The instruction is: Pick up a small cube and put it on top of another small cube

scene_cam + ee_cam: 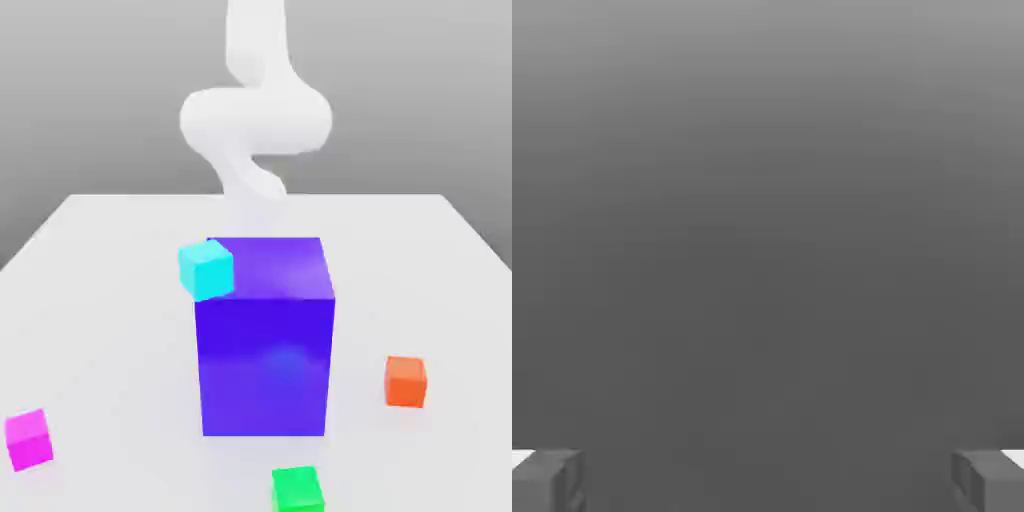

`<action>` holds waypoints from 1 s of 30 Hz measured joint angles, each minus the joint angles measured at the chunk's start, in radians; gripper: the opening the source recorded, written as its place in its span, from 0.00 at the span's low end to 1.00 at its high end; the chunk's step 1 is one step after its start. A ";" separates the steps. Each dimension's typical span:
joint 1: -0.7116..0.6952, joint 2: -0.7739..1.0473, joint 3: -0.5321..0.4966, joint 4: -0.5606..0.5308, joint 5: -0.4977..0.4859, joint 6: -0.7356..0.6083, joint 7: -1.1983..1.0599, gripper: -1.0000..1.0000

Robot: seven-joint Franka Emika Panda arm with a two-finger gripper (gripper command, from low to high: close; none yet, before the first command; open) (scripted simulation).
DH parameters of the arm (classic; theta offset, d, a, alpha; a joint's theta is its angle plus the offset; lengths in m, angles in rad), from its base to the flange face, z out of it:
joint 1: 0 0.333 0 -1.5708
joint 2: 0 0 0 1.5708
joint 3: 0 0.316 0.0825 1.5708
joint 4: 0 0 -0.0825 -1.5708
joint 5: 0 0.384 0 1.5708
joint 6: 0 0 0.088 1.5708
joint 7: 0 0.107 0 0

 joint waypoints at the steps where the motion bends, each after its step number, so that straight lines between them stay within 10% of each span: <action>1: -0.013 0.039 -0.008 -0.003 0.002 0.014 0.015 0.50; 30: -0.351 1.099 -0.192 -0.067 0.206 0.420 0.281 0.50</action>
